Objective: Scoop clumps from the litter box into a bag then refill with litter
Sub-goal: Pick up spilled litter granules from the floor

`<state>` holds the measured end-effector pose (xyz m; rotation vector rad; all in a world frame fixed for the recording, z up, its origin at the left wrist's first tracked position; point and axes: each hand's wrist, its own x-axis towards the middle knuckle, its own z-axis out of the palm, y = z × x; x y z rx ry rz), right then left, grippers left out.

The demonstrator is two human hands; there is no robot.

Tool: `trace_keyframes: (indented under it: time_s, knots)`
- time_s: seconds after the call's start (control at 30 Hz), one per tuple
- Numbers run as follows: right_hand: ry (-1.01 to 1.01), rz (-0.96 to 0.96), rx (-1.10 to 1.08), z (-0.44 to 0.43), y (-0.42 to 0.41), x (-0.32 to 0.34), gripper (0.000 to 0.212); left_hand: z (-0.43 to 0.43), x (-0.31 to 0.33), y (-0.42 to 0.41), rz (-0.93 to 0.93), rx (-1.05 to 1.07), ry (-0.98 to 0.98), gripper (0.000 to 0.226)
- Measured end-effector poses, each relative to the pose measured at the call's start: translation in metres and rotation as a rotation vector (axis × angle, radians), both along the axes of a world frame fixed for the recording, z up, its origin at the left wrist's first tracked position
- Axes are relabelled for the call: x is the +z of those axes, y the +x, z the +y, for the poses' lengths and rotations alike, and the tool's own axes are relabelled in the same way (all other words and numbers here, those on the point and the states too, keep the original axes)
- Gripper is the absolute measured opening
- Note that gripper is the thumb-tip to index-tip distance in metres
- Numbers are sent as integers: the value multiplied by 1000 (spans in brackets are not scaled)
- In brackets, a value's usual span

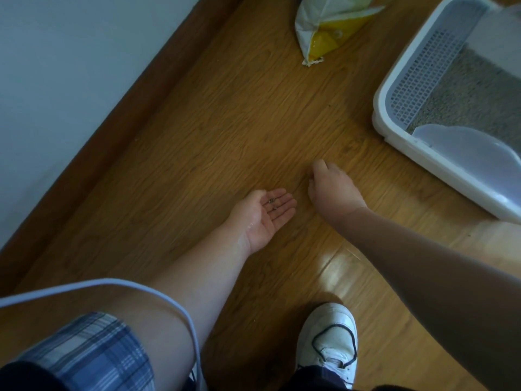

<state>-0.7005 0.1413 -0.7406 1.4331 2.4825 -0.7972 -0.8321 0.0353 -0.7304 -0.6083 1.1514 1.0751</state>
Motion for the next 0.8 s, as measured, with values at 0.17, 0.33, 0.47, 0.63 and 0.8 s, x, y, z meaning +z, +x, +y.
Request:
trace_keyframes:
  time_s: [0.17, 0.33, 0.47, 0.63, 0.8]
  knots:
    - [-161, 311, 59, -42, -14, 37, 17, 0, -2, 1, -44, 7, 27, 35]
    - [-159, 373, 30, -53, -4, 26, 23, -4, -5, 4, -20, 7, 27, 38]
    - [20, 301, -193, -19, 19, 1, 14, -7, -3, -1, -8, 3, 35, 39]
    - [81, 206, -167, 3, 27, -17, 13, -9, -1, -4, 1, 7, 40, 39]
    - [108, 235, -18, 4, 2, -17, 15, -7, 0, -3, 4, 18, 24, 39]
